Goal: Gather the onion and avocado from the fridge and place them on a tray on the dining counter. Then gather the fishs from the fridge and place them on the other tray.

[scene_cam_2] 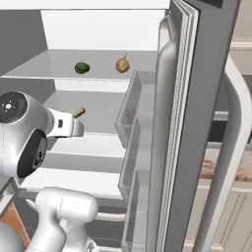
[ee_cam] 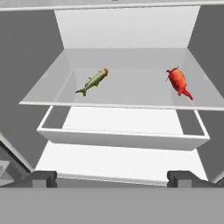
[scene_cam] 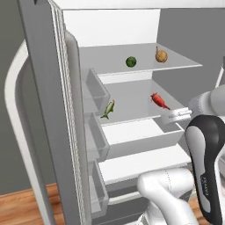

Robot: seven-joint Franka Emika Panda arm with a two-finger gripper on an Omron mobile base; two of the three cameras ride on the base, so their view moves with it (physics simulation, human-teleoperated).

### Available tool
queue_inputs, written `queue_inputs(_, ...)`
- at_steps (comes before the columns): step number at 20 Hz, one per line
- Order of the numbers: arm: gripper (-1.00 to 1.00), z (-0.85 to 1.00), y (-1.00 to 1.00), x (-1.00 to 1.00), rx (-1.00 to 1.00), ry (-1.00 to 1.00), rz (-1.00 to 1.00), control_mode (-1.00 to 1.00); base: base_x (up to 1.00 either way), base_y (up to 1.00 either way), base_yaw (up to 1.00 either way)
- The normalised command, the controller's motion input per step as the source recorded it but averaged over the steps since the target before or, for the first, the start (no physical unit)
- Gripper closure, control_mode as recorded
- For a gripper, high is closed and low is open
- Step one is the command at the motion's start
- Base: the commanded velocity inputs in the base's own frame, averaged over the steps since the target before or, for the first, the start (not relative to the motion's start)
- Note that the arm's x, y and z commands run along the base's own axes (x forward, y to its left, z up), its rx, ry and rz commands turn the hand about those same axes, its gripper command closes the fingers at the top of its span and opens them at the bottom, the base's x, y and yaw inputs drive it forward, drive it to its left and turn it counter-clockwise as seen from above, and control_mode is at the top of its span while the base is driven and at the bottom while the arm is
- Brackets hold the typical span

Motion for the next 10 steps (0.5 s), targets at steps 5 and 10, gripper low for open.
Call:
queue_inputs(5, -1.00, 0.00, 0.00, 0.00, 0.00, 0.00, 0.00, 1.00, 0.72, 0.06, 0.00)
queue_inputs(10, -1.00, 0.00, -0.05, 0.46, 0.00, 0.07, 0.00, -1.00, 0.11, 0.02, 0.00)
